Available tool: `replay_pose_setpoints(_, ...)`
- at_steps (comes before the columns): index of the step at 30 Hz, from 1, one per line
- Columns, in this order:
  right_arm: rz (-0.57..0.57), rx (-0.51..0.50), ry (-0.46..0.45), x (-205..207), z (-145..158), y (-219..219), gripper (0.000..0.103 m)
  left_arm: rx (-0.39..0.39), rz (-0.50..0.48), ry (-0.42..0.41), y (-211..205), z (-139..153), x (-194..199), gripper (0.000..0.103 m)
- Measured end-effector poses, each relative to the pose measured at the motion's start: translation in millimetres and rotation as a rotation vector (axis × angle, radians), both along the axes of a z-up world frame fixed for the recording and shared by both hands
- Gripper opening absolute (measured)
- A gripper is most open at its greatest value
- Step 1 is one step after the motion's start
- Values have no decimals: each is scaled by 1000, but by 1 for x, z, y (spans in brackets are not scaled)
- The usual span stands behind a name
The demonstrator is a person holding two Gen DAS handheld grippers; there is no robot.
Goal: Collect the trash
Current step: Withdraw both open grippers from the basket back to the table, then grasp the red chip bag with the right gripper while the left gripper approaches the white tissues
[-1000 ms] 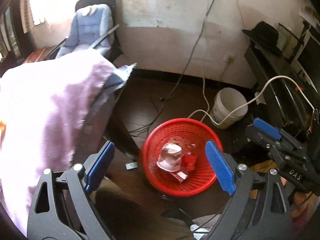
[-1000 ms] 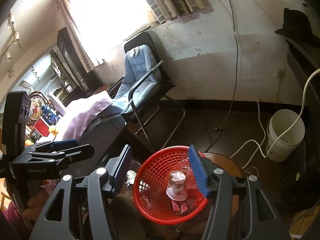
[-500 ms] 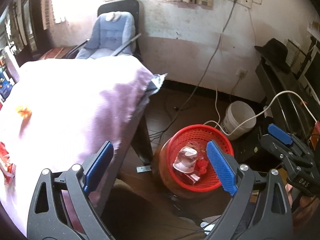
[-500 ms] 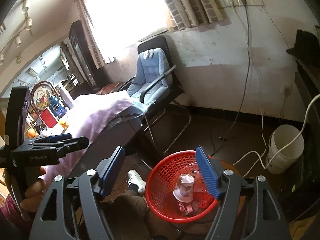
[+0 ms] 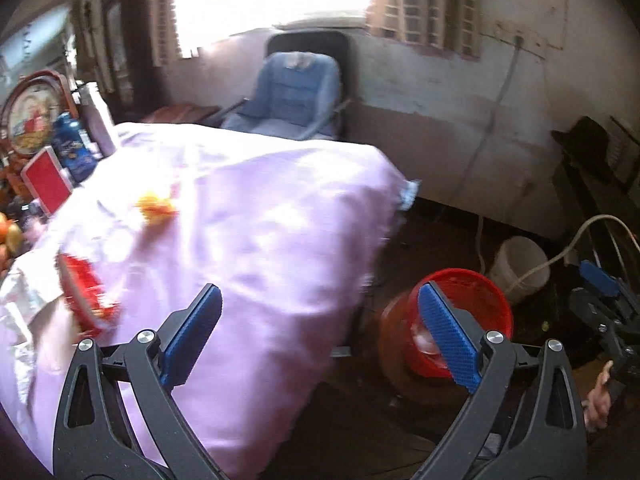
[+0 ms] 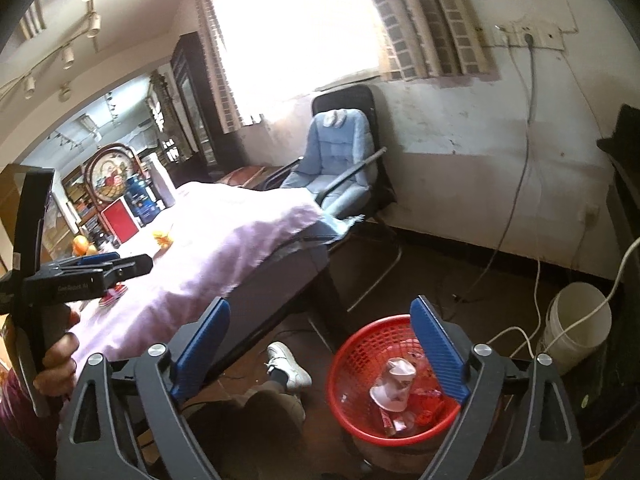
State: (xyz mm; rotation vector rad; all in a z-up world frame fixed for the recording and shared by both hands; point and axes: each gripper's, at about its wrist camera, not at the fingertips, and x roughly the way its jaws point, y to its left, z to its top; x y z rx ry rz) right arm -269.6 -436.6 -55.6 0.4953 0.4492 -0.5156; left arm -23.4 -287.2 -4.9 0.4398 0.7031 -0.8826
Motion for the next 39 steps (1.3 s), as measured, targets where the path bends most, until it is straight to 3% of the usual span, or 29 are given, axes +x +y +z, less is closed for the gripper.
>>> replay_pose_setpoints(9, 97, -17, 5, 36, 19, 32, 95, -6, 169, -70, 74, 20, 53, 96)
replay_pose_setpoints(15, 179, -34, 19, 71, 28, 56, 96, 27, 337, -90, 133, 20, 107, 96)
replay_pose_setpoints(22, 303, -16, 26, 119, 33, 85, 97, 43, 597, -42, 229, 11, 182, 96)
replay_pose_setpoints(27, 391, -53, 42, 155, 42, 115, 97, 51, 691, 37, 277, -10, 215, 96)
replay_pose_setpoints(34, 534, -60, 58, 208, 50, 153, 97, 74, 733, 164, 291, -49, 239, 96)
replay_pose_setpoints(39, 635, -74, 88, 252, 50, 178, 97, 133, 771, 122, 291, -57, 243, 96)
